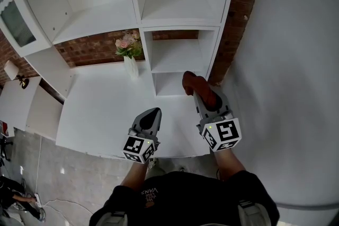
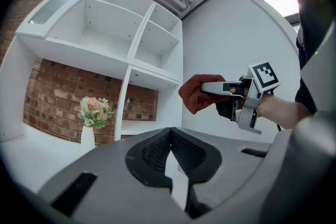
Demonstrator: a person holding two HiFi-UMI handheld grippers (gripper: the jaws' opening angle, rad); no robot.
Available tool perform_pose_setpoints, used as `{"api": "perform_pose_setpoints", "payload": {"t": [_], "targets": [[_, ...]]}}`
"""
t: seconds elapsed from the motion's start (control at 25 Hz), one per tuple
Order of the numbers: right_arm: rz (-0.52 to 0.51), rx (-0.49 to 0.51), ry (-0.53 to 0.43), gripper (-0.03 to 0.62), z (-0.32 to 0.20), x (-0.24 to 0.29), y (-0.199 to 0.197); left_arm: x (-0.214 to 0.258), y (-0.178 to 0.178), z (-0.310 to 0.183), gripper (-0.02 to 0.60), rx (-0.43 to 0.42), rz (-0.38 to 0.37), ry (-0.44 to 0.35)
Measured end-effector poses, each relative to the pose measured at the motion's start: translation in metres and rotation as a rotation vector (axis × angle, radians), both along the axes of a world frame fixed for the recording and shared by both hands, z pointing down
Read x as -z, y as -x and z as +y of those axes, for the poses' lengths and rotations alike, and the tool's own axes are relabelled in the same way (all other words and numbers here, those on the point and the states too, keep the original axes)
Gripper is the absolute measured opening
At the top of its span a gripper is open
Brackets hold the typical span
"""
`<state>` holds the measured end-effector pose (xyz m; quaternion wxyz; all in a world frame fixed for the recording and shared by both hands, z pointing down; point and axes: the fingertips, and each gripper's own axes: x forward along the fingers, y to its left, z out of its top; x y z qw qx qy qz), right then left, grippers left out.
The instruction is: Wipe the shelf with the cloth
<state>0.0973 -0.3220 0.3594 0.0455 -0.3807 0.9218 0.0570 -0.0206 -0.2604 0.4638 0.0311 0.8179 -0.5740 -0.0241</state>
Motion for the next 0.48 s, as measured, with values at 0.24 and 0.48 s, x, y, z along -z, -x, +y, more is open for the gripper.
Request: {"api": "perform_pose_setpoints", "payload": {"t": [0.24,0.48], "targets": [[-0.031,-0.016,-0.118,0.099,-0.019,0.056,0.022,0.036,0.021,-0.025,0.008,-0.036,-0.032,-0.063],[-0.034,-0.018,-0.225,0.100,-0.041,0.111,0.046,0.069,0.038,-0.048,0.008,-0.083,-0.060,-0.122]]}}
